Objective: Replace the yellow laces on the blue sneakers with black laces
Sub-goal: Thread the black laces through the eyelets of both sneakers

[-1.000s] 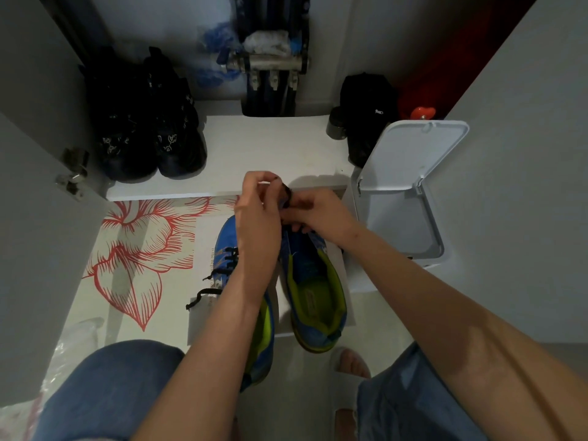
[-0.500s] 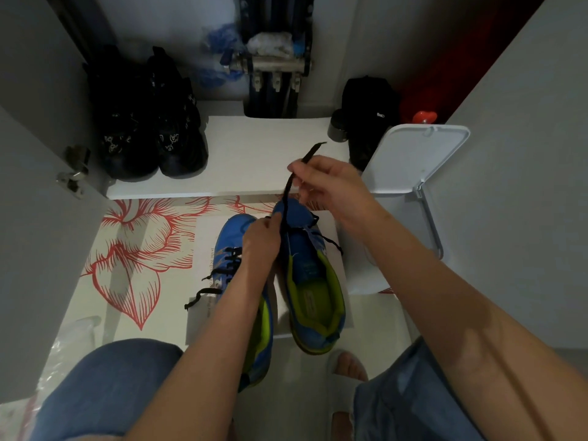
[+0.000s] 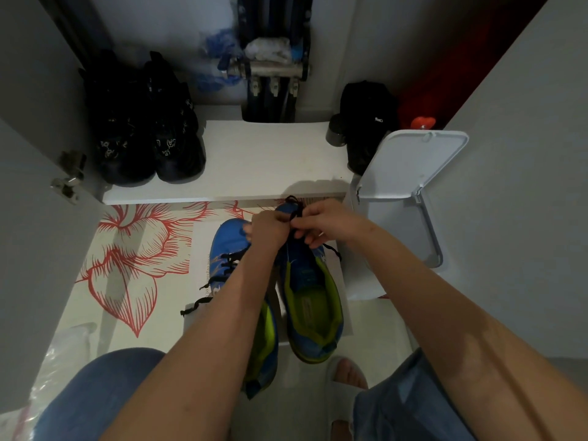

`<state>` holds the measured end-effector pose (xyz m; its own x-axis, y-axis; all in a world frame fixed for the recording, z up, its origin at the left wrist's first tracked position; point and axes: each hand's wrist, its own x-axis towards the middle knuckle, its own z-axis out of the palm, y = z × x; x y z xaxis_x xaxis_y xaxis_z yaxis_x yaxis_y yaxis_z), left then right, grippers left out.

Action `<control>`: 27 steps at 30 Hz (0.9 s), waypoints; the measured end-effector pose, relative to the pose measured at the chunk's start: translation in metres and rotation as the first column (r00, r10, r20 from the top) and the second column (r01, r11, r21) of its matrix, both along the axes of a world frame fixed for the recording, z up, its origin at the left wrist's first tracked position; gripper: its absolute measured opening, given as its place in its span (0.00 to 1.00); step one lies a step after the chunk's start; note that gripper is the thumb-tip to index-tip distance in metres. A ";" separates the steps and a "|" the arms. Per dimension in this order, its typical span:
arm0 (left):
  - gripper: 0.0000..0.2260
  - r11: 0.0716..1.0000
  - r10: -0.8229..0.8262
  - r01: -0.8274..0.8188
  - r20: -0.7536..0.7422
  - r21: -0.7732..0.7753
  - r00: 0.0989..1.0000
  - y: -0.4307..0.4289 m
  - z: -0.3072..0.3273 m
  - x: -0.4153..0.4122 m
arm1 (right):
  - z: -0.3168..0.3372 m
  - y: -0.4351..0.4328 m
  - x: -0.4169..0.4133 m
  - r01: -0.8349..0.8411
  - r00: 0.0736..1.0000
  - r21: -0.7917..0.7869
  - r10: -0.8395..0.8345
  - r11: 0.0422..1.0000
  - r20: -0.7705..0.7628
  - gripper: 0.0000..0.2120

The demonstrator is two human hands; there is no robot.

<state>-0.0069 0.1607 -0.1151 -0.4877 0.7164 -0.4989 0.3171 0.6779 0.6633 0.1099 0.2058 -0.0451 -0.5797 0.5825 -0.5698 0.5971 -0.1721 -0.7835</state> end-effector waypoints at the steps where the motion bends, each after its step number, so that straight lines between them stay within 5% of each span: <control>1: 0.12 0.998 -0.060 0.058 -0.098 -0.025 0.993 -0.004 -0.005 0.000 | 0.001 0.000 0.001 0.000 1.000 -0.013 0.000 1.000 0.006 0.05; 4: 0.12 0.986 -0.158 0.164 -0.145 0.030 0.977 -0.015 0.001 0.001 | 0.006 0.000 0.003 0.027 0.999 -0.023 -0.028 0.999 -0.033 0.05; 11: 0.18 0.906 -0.139 0.077 0.121 0.416 0.983 -0.037 0.080 0.001 | 0.021 -0.001 -0.002 0.185 0.940 0.068 -0.157 0.980 -0.303 0.07; 24: 0.09 0.934 -0.227 0.260 -0.155 0.246 0.961 -0.046 0.063 -0.009 | 0.032 0.000 -0.003 0.322 0.732 -0.090 -0.308 0.943 -0.608 0.08; 27: 0.09 0.954 -0.177 0.184 -0.051 0.236 0.983 -0.044 0.059 -0.011 | 0.031 0.001 -0.003 0.328 0.740 -0.083 -0.311 0.941 -0.596 0.08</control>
<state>-0.0182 0.1166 -0.0556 -0.3515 0.8901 -0.2902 0.4413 0.4309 0.7872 0.1069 0.2071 -0.0144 -0.5721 0.8048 -0.1578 -0.0744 -0.2426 -0.9673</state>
